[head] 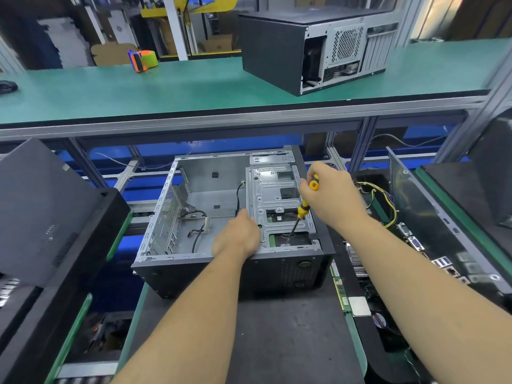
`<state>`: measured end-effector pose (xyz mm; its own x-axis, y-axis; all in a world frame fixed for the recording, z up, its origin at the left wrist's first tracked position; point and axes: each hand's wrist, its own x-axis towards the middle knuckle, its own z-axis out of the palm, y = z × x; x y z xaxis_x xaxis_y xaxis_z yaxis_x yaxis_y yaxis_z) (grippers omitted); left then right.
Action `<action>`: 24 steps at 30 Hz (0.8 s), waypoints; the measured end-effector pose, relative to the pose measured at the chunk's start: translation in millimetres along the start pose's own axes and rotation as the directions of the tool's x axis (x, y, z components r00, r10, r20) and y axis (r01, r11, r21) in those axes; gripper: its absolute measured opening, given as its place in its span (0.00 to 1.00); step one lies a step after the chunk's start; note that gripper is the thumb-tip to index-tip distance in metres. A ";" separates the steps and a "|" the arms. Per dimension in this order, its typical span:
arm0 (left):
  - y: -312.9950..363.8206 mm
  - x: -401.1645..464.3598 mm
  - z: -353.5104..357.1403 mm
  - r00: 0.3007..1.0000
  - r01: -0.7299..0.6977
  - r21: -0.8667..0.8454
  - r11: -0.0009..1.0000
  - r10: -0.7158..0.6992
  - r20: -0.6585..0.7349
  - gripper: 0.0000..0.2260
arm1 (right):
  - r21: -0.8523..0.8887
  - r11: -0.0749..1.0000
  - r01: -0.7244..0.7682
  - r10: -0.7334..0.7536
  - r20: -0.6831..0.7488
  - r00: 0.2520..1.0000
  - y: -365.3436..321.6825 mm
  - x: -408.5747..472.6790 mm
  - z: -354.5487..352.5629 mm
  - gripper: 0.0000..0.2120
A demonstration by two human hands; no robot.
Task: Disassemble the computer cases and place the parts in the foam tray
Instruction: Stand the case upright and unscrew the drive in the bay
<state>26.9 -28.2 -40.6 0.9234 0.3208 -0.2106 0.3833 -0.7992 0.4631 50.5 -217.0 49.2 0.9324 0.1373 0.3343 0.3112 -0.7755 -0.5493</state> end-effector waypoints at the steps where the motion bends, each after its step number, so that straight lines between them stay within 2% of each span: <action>1: -0.2 0.0 0.4 1.000 0.000 -0.001 1.000 0.000 0.001 0.15 | -0.005 0.999 0.037 -0.037 0.017 0.999 -0.5 -0.2 -1.9 0.08; 3: -0.3 0.1 1.1 1.000 -0.001 -0.003 1.000 0.001 -0.001 0.15 | 0.028 0.988 0.155 -0.157 0.126 0.979 -5.7 -0.2 -8.8 0.09; 5: 0.1 0.2 1.1 1.000 -0.003 0.004 1.000 0.003 -0.005 0.15 | 0.056 0.962 0.268 -0.272 0.324 0.906 -18.0 2.6 -20.2 0.11; 7: 0.5 1.0 0.4 1.000 -0.003 0.011 1.000 0.003 -0.004 0.15 | 0.011 0.946 0.323 -0.283 0.508 0.813 -30.9 10.0 -32.0 0.11; 9: 0.4 1.5 0.6 1.000 -0.007 0.015 1.000 0.007 0.001 0.15 | -0.088 0.929 0.360 -0.230 0.625 0.746 -41.7 17.1 -40.9 0.08; 11: 0.0 1.2 0.3 1.000 -0.010 0.015 1.000 0.010 0.009 0.15 | -0.206 0.899 0.386 -0.162 0.663 0.731 -53.2 18.6 -40.4 0.08; 12: 0.0 1.2 0.2 1.000 -0.012 0.011 1.000 0.011 0.015 0.15 | -0.284 0.883 0.374 -0.114 0.644 0.757 -57.1 17.5 -36.0 0.12; 14: 0.4 1.0 -0.6 0.999 -0.013 -0.004 1.000 0.013 0.030 0.14 | -0.465 0.840 0.279 0.005 0.521 0.854 -63.6 13.0 -27.2 0.20; 16: 0.1 0.1 -1.7 0.999 -0.024 -0.021 0.999 0.025 0.047 0.13 | -0.537 0.816 0.214 0.070 0.458 0.886 -68.3 11.5 -23.0 0.17; 18: -0.6 -0.3 -3.8 0.996 -0.051 -0.035 0.998 0.053 0.068 0.09 | -0.522 0.812 0.262 0.063 0.524 0.849 -72.5 14.1 -25.3 0.15; 21: -0.7 2.0 -7.2 0.991 -0.072 -0.022 0.997 0.075 0.114 0.04 | -0.474 0.731 0.491 -0.070 0.663 0.745 -78.9 13.9 -32.0 0.18; 24: -5.1 1.9 -12.1 0.984 -0.087 0.043 0.995 0.079 0.159 0.11 | -0.352 0.699 0.622 -0.210 0.731 0.649 -87.5 5.0 -29.3 0.13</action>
<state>26.9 -17.3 -32.9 0.9359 0.1716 -0.3076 0.3003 -0.8451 0.4423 22.5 -166.6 121.4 0.6745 0.7023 -0.2276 0.7331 -0.6736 0.0941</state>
